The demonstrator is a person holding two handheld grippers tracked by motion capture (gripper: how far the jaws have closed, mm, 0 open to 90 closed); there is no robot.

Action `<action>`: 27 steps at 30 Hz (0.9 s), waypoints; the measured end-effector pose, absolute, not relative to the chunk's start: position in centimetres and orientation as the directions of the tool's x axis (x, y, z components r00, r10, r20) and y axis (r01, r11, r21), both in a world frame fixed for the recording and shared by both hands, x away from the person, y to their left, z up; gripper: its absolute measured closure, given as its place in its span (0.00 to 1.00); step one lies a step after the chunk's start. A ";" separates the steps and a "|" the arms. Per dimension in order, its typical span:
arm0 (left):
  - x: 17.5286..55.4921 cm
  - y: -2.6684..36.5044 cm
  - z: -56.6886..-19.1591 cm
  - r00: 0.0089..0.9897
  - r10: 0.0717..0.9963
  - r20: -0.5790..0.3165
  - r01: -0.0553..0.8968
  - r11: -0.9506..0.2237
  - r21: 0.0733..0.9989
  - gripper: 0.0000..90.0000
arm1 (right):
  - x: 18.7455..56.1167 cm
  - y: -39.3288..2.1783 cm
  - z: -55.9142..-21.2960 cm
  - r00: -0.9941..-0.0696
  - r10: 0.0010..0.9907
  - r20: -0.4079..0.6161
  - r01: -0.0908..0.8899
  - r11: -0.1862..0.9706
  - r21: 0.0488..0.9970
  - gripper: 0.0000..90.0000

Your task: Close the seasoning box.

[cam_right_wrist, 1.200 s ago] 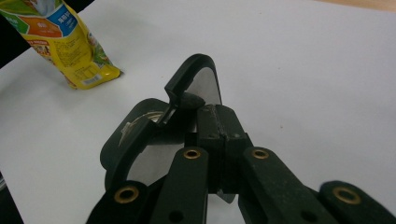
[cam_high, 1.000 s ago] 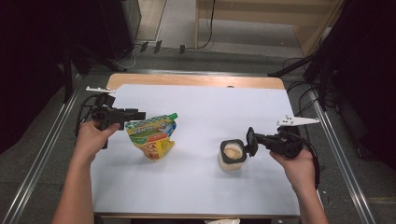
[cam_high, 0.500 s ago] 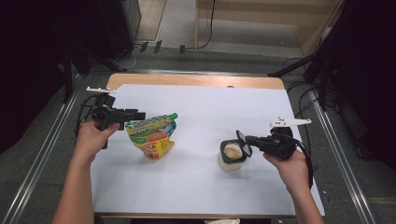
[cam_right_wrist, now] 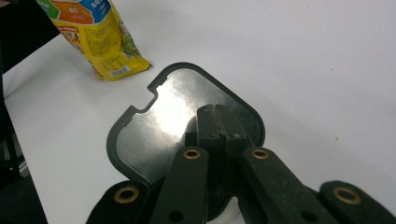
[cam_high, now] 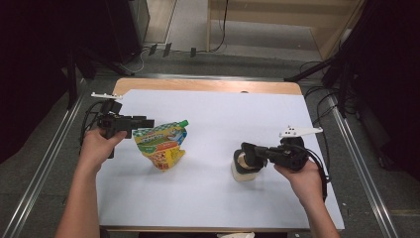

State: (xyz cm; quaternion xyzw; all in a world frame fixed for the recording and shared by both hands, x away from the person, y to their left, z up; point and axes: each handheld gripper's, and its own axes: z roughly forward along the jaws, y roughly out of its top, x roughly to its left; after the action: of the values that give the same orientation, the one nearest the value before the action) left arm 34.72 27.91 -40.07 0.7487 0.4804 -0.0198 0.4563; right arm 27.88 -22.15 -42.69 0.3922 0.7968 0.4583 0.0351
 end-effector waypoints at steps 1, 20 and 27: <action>34.7 27.9 -40.1 0.537 0.701 -0.469 0.738 -0.122 0.664 0.45 | 27.9 -21.9 -42.7 -0.698 0.652 0.297 0.585 0.280 0.761 1.00; 34.8 28.0 -40.2 0.533 0.703 -0.470 0.743 -0.124 0.657 0.45 | 27.6 -19.7 -43.8 -0.732 0.623 0.276 0.574 0.346 0.742 1.00; 34.8 28.0 -40.2 0.533 0.702 -0.472 0.742 -0.119 0.660 0.45 | 27.4 -19.4 -43.8 -0.740 0.617 0.266 0.563 0.352 0.748 0.99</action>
State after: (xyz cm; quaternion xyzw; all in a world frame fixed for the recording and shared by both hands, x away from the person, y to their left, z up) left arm 34.77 28.03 -40.22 0.7478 0.4828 -0.0219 0.4553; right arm 27.42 -19.36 -43.83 0.3591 0.8215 0.4418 0.0309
